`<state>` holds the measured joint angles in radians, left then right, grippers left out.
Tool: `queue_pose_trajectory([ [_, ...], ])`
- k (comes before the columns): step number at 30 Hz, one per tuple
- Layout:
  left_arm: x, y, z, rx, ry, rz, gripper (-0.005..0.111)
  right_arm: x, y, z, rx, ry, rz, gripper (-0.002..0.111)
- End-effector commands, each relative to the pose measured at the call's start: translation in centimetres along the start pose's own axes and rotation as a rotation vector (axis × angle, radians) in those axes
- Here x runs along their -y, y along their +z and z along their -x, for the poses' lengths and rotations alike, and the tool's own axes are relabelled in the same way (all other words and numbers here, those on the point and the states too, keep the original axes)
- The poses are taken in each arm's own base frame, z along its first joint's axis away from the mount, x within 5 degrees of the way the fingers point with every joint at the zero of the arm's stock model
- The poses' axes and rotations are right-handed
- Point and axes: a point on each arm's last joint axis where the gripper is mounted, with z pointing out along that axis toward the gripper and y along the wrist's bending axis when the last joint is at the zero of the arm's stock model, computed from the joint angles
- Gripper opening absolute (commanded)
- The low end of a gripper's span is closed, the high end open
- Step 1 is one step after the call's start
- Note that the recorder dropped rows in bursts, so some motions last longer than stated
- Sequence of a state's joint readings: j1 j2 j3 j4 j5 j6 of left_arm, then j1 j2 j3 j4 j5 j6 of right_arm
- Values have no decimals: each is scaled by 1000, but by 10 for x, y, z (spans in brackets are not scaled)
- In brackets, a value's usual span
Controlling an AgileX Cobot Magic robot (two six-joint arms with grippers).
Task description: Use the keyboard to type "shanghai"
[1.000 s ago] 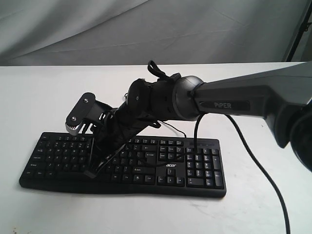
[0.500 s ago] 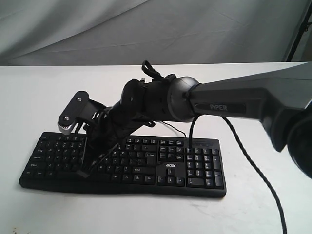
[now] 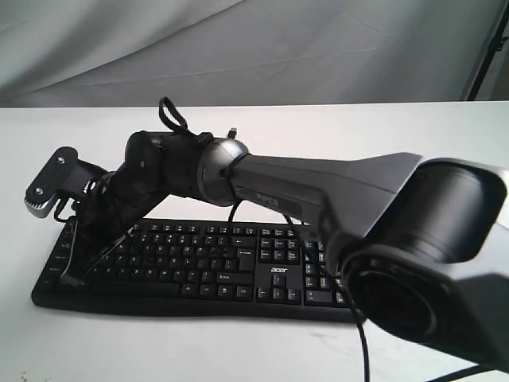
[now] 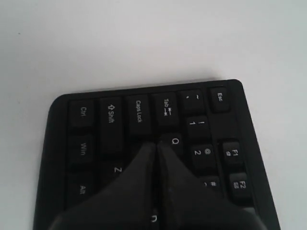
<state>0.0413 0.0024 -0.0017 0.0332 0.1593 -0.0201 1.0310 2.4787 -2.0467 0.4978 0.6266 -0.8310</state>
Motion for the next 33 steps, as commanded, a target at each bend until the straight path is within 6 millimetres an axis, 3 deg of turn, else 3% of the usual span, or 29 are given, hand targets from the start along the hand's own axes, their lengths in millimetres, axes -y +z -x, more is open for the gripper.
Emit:
queue_pose_trajectory([
  [1,0,0,0,7,-2,-7,0,-1,6,8,-13,-21,-12,0],
  [33,0,0,0,7,-2,-7,0,-9,21,8,22,-47,-27,0],
])
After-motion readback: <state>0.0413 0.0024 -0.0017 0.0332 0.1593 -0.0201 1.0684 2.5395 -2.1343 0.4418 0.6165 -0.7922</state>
